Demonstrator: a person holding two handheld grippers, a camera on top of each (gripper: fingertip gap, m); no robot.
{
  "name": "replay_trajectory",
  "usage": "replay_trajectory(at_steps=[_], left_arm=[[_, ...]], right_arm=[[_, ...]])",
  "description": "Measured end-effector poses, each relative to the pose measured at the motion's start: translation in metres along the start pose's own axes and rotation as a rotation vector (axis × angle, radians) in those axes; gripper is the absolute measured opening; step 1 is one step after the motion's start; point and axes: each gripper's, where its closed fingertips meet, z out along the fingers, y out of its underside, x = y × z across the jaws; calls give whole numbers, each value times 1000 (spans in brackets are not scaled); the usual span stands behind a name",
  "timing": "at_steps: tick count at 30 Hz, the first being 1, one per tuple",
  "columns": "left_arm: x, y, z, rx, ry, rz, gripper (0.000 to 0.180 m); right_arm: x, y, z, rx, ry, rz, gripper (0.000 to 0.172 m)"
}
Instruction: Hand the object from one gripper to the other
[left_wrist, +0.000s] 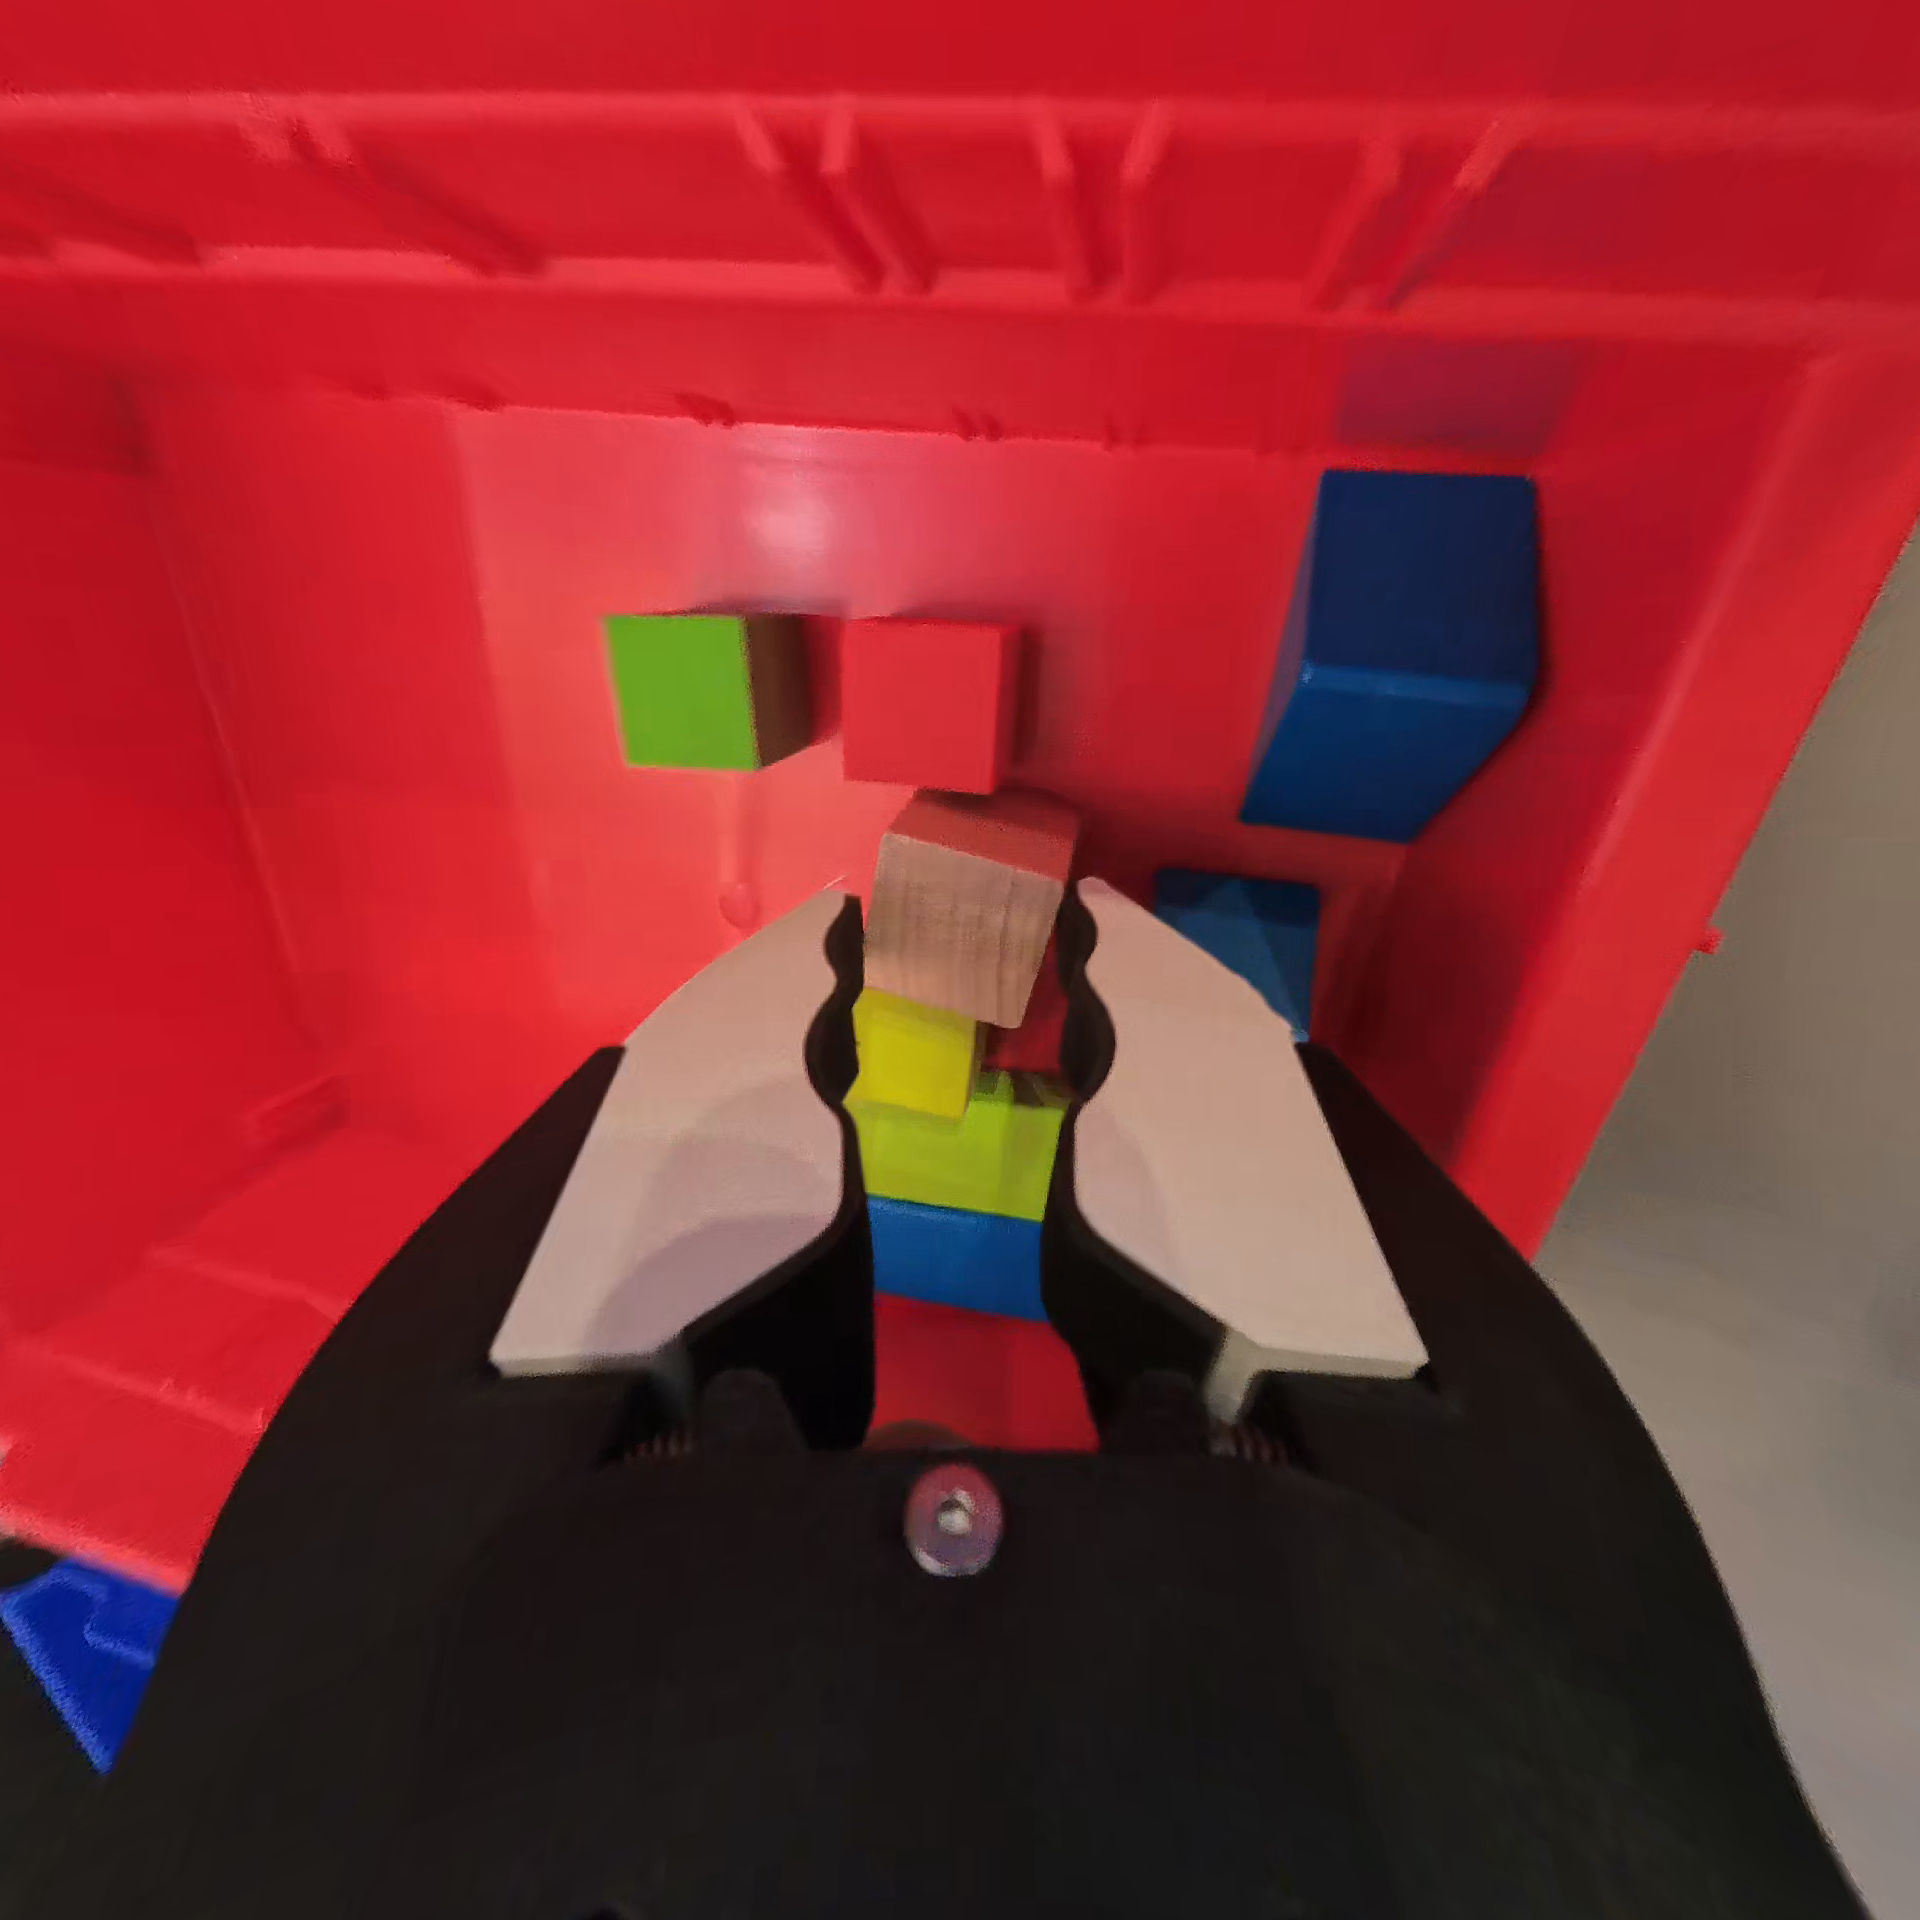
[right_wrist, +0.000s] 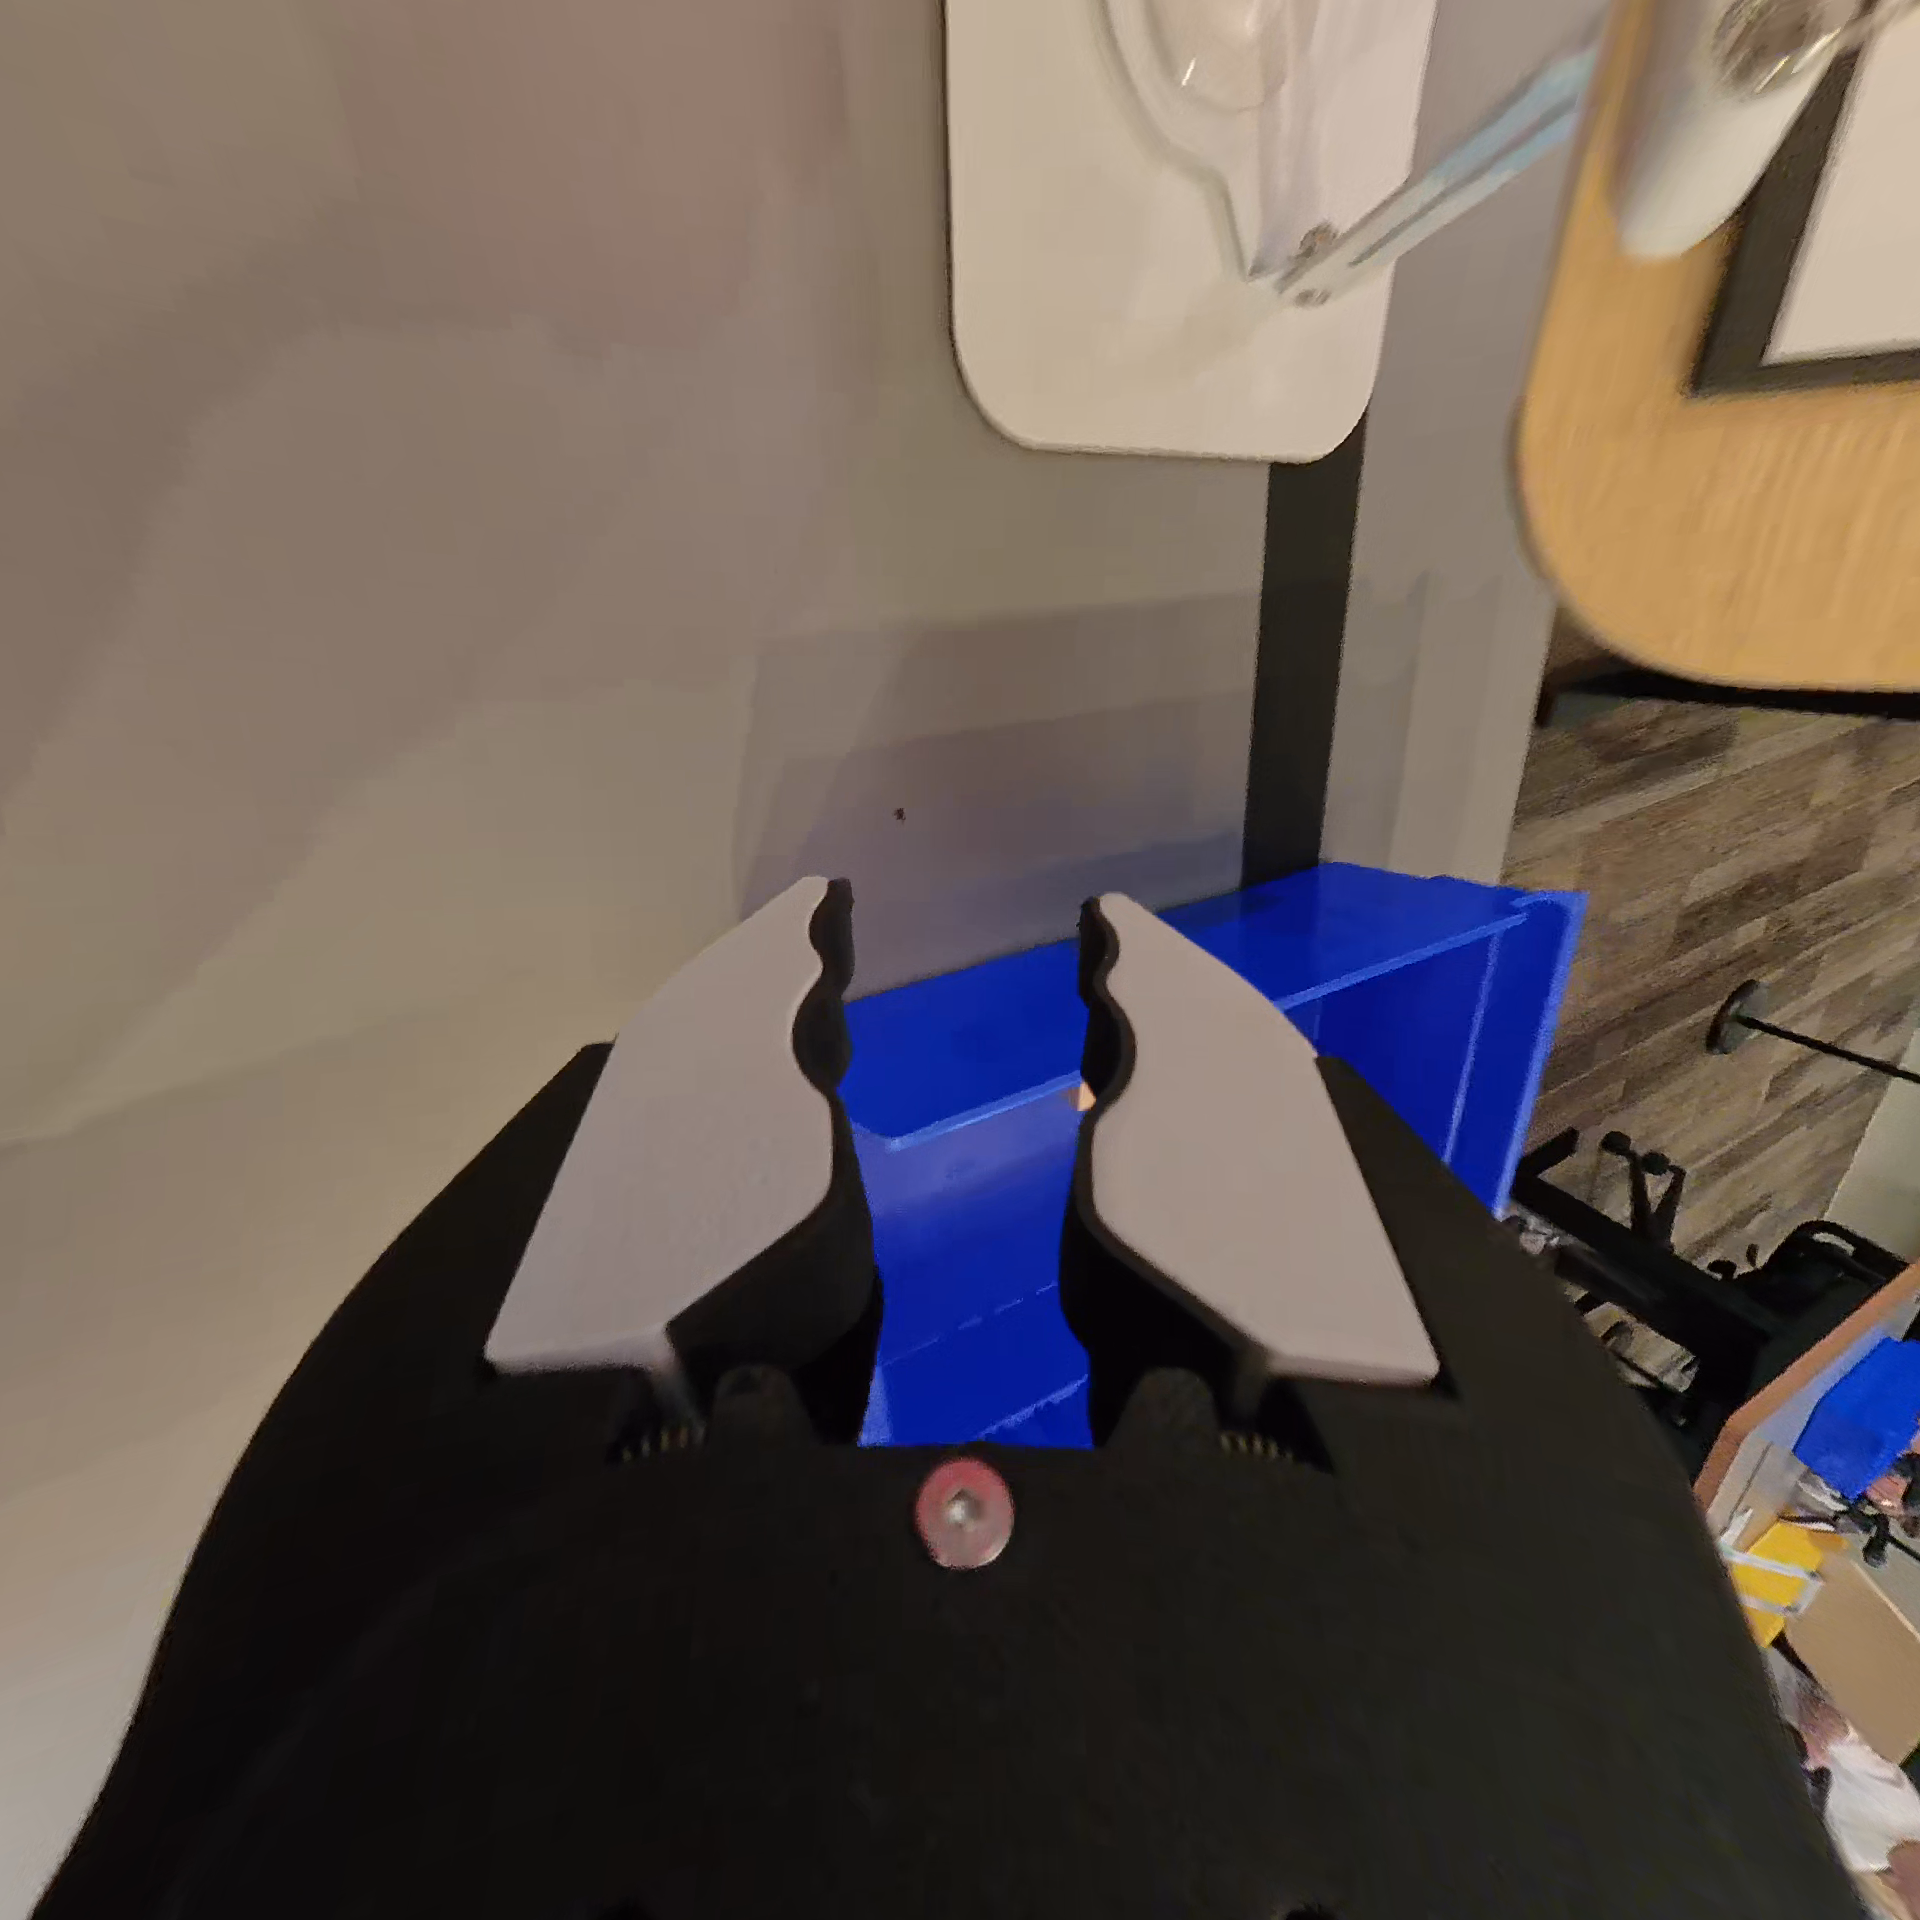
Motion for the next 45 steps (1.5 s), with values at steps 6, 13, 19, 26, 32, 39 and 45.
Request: replay_trajectory(at_steps=[6,13,19,26,32,39,45], left_arm=[[-2,-67,-91,521,-169,-181,35],[52,-198,-191,1028,-239,-91,35],[87,-262,-220,1162,-194,-6,35],[102,-286,-228,1226,-123,31,35],[104,-295,-229,1256,-97,31,35],[97,-299,-233,1239,-122,0,36],[83,-274,-230,1205,-172,-41,24]], right_arm=[[-10,-127,-56,537,64,3,41],[-36,-254,-100,1069,63,20,44],[-36,-273,-117,1257,41,42,40],[-38,-268,-123,1321,-9,33,37],[-40,-263,-127,1372,-59,45,29],[-17,-211,-153,1313,8,62,29],[49,-41,-112,613,180,113,29]])
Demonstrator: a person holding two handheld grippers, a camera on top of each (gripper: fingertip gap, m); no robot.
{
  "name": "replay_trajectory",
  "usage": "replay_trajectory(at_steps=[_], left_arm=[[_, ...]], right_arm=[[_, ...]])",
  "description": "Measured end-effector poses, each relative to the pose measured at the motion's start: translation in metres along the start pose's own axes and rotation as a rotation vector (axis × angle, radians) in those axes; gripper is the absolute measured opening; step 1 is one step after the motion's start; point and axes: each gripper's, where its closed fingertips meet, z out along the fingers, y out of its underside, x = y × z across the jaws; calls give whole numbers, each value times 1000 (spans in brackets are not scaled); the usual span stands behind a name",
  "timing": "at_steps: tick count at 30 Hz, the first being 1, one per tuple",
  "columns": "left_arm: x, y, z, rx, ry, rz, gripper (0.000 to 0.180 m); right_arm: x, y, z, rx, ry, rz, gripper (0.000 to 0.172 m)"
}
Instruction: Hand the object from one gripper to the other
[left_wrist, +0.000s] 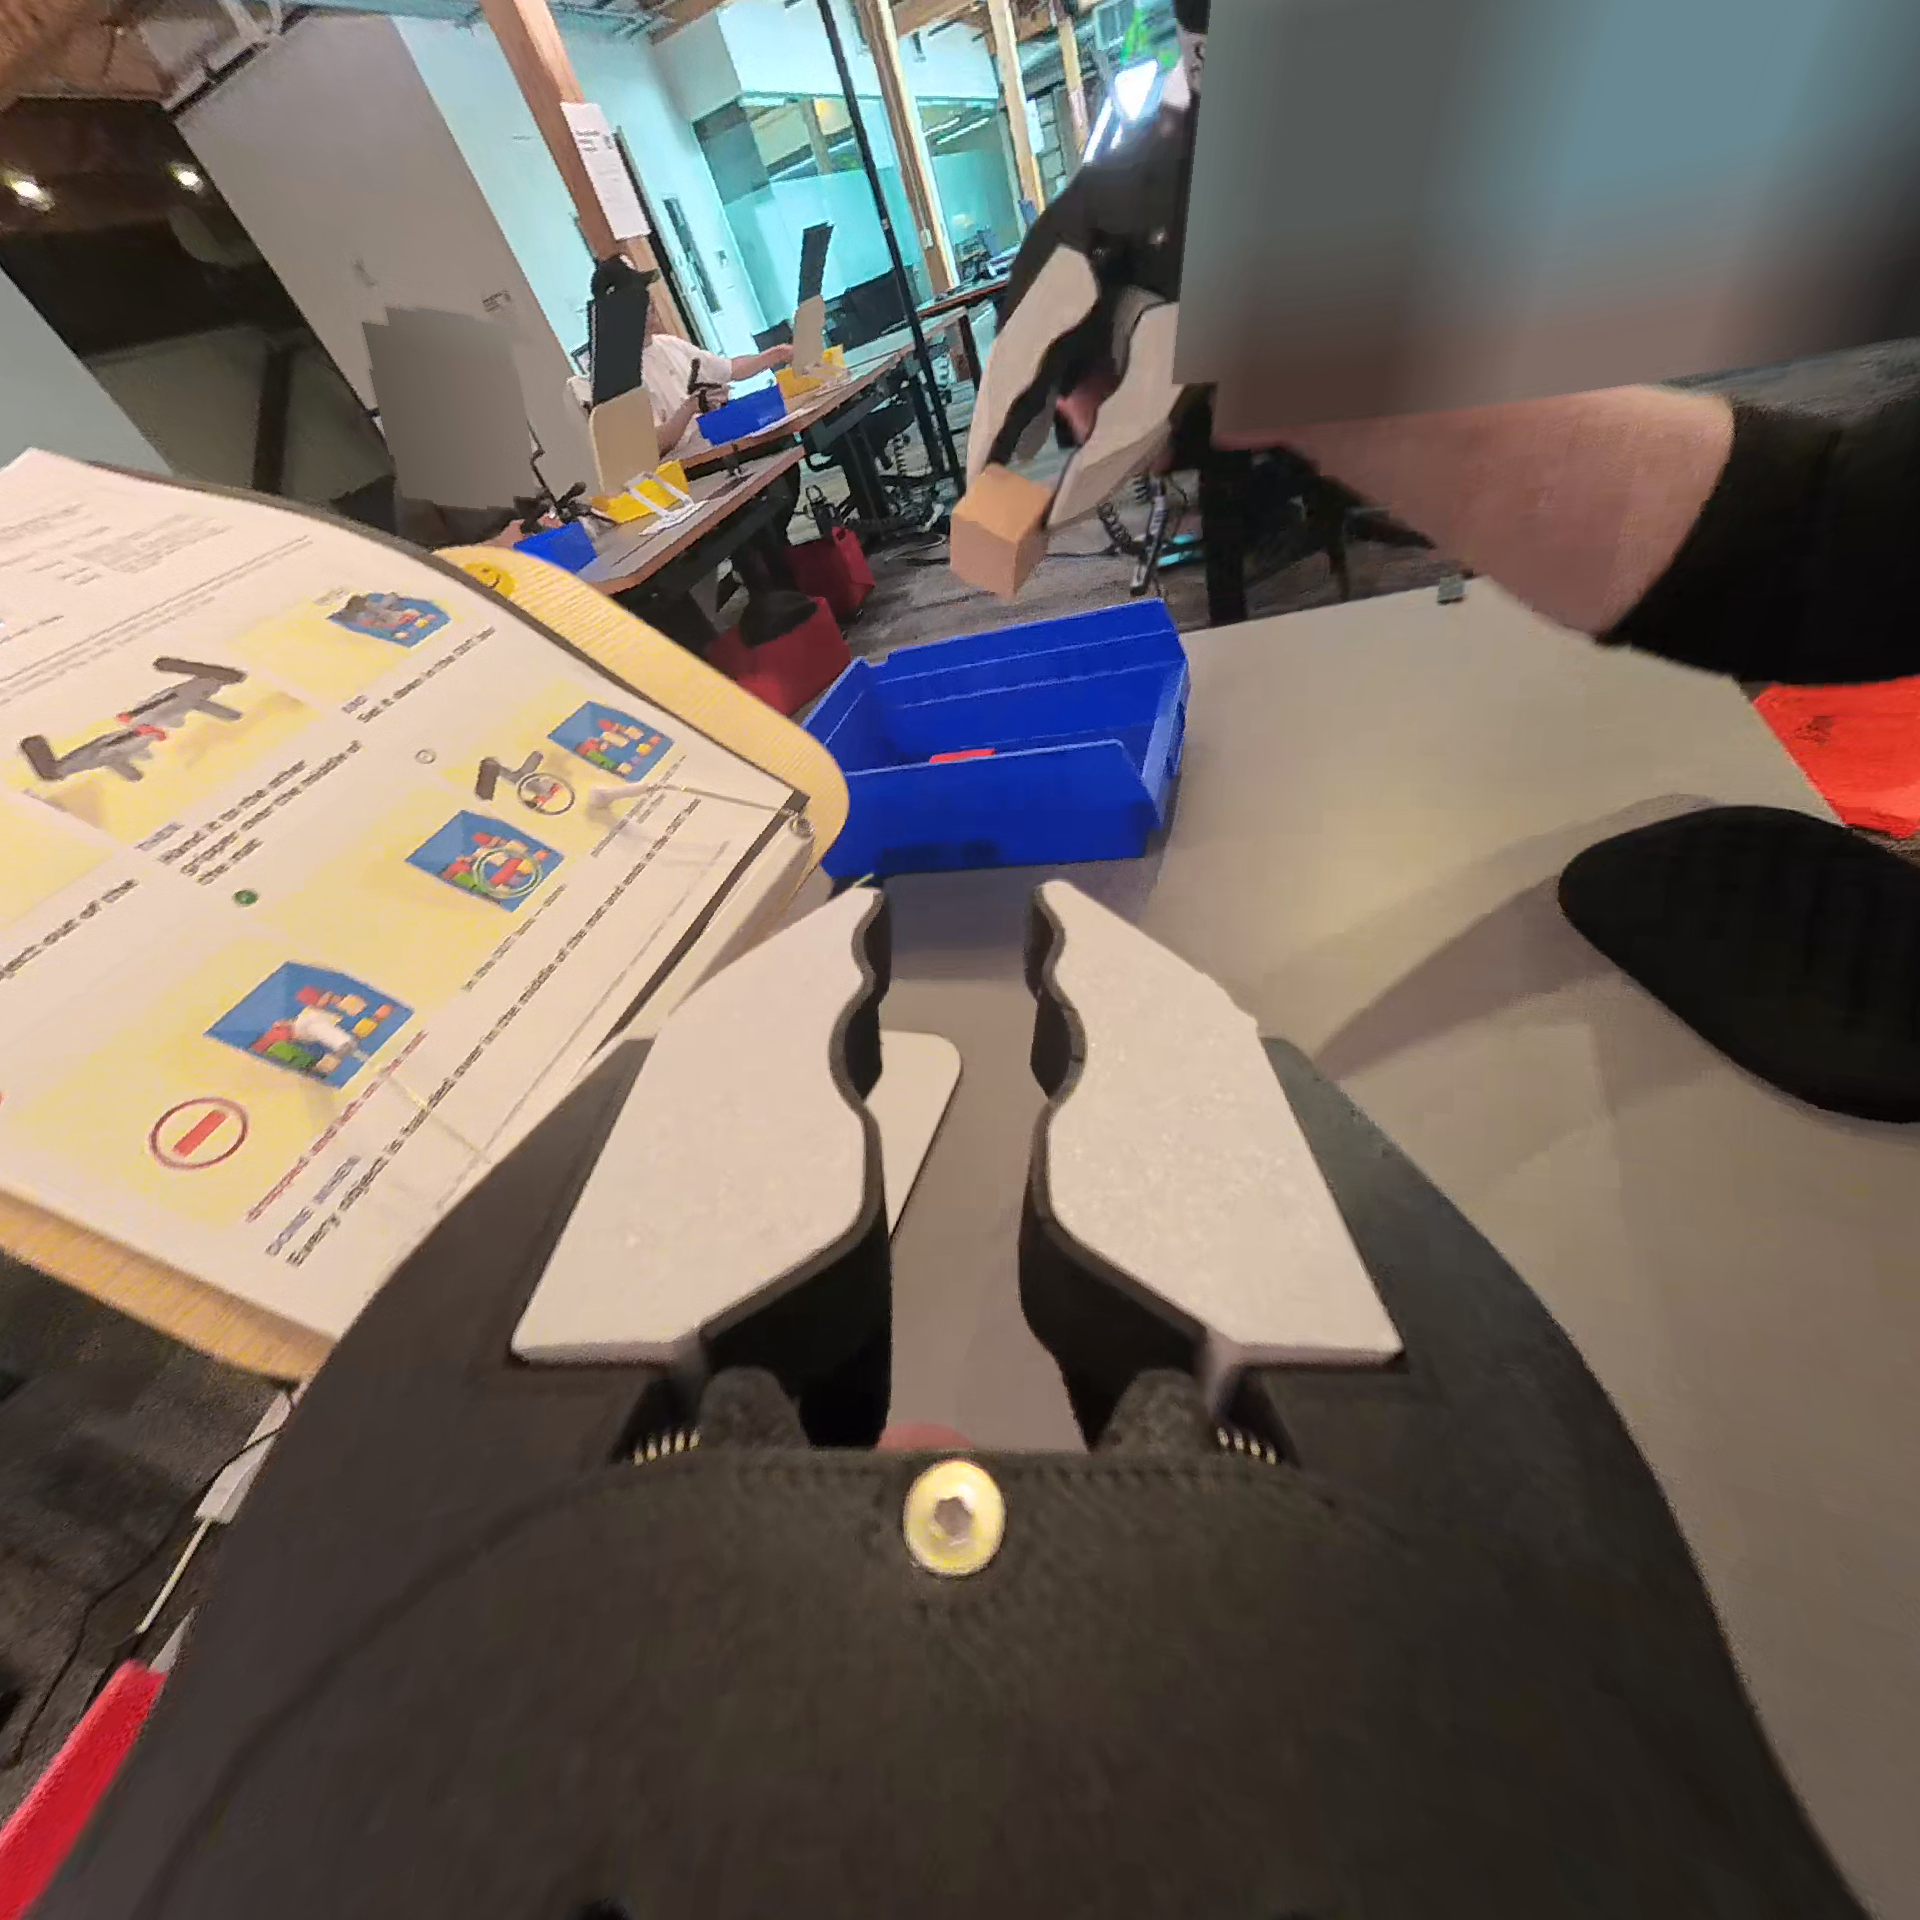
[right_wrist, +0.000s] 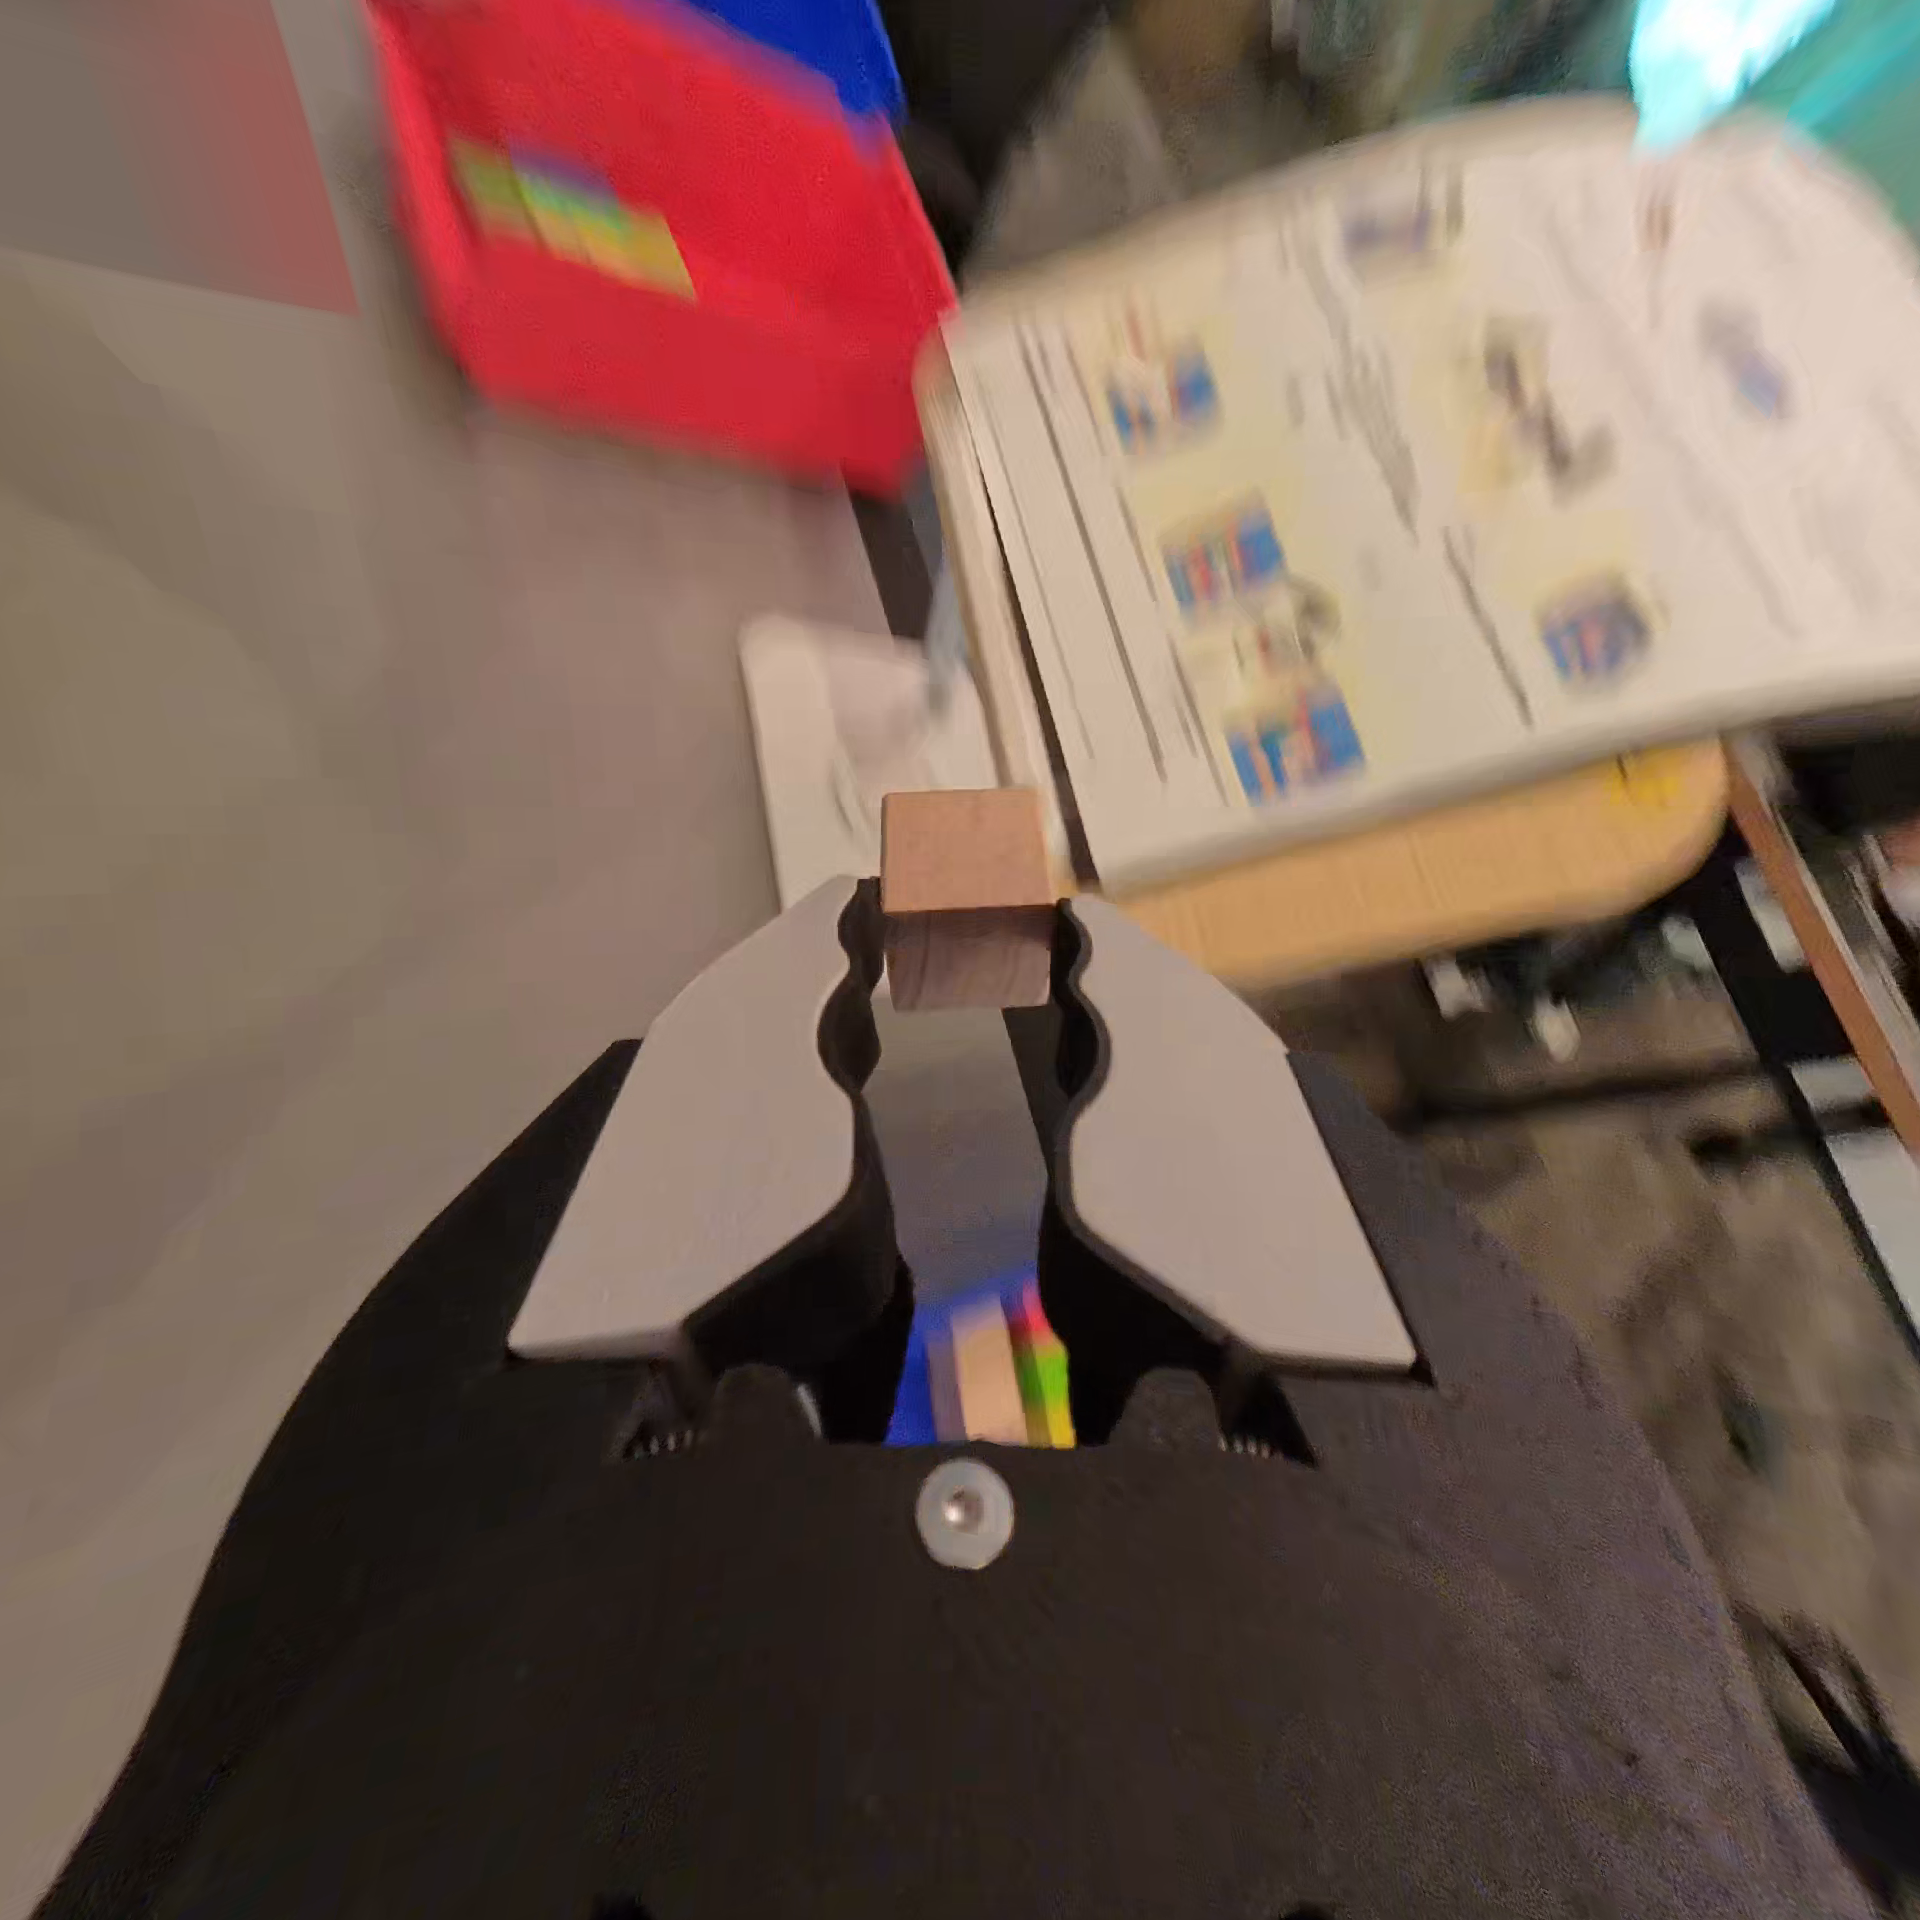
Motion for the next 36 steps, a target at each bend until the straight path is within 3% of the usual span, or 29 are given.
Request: replay_trajectory(at_steps=[7,10,14,21,36], left_arm=[[-6,19,-1,-53,-44,-17,23],[-7,25,2,-76,-45,-22,23],[-7,37,4,-109,-38,-46,23],[-7,56,8,-159,-30,-62,23],[-5,70,6,-184,-19,-84,25]], right_arm=[[30,180,-3,-639,-142,38,30],[24,232,8,-786,-245,63,29],[15,277,27,-875,-339,79,30],[8,310,51,-952,-420,59,30],[7,308,69,-961,-475,55,34]])
